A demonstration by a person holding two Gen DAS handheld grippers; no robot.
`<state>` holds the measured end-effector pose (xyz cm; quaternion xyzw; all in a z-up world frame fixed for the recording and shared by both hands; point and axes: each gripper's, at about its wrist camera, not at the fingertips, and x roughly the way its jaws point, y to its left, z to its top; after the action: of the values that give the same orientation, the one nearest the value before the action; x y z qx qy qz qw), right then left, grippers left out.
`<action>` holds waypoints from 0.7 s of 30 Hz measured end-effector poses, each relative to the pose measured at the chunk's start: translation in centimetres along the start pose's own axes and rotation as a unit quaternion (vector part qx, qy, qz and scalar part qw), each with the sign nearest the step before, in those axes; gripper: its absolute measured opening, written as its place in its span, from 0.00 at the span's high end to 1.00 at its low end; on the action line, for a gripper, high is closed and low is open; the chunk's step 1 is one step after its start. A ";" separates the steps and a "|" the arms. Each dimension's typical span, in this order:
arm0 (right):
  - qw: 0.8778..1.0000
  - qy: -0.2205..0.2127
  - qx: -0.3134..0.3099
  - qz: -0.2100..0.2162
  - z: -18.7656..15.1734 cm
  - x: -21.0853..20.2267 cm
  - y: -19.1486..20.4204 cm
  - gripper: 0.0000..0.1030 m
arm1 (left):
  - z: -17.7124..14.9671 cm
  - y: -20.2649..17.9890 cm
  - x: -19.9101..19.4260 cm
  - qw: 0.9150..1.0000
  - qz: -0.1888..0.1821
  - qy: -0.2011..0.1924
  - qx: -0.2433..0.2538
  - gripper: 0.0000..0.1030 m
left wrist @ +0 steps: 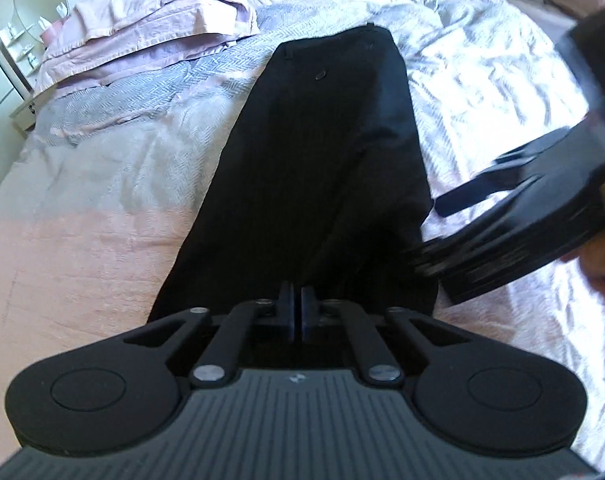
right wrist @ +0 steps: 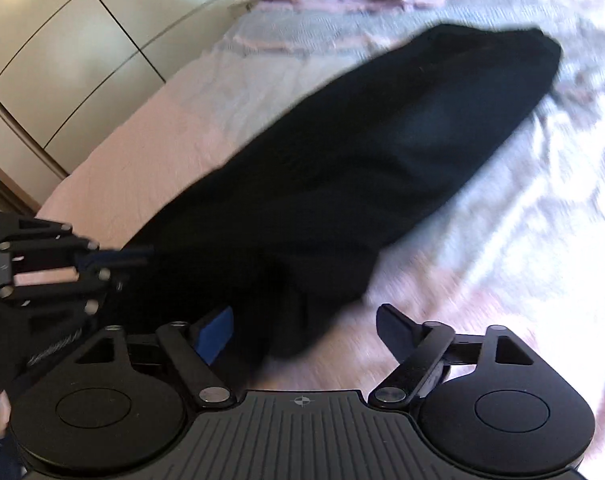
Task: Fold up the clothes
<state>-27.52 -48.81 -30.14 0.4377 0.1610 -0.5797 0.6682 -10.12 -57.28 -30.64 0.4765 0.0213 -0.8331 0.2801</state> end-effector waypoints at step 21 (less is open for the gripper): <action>0.990 -0.049 0.025 -0.129 -3.7 -5.2 -5.0 0.37 | -3.5 -9.1 0.0 0.987 -0.012 -0.024 0.156 0.68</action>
<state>-32.46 -42.40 -30.44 0.4009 0.1681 -0.6856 0.5840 -11.82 -48.54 -34.60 0.4943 -0.1101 -0.8405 0.1929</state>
